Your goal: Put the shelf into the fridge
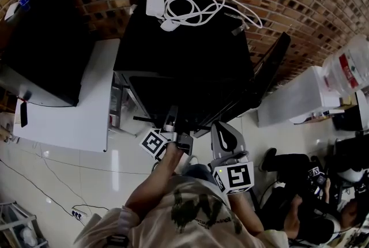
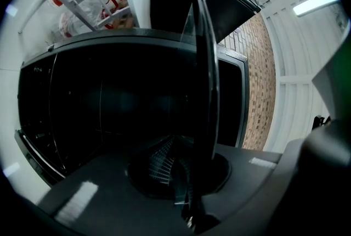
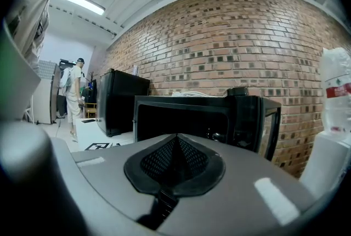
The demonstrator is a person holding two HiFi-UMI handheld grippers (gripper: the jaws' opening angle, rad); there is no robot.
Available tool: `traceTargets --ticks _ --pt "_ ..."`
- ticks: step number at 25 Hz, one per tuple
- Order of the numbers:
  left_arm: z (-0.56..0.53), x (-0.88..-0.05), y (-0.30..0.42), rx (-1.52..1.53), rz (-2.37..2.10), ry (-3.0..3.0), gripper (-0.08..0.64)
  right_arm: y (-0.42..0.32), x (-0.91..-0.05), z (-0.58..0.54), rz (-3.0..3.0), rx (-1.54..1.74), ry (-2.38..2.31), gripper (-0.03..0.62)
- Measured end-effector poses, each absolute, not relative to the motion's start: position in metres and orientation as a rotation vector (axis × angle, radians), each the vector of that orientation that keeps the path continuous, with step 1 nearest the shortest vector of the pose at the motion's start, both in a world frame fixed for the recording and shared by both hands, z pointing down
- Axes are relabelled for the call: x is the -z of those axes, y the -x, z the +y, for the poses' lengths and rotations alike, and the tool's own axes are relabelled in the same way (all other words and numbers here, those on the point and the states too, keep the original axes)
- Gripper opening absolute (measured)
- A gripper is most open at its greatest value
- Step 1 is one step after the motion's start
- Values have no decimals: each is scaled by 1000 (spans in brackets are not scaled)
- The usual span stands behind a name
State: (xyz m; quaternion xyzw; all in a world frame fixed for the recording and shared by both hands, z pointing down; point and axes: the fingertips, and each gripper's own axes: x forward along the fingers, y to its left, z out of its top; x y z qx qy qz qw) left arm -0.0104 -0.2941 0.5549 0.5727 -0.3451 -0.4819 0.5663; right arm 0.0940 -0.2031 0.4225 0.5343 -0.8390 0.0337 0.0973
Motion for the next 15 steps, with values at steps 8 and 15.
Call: traceTargets --ticks 8,15 --pt "-312 -559 8 1137 -834 -1357 15 -89 -429 -213 -2492 -115 -1565 0" --pt "-334 -557 3 1159 -844 -1343 14 -92 -431 -218 -2494 -125 -1567 0"
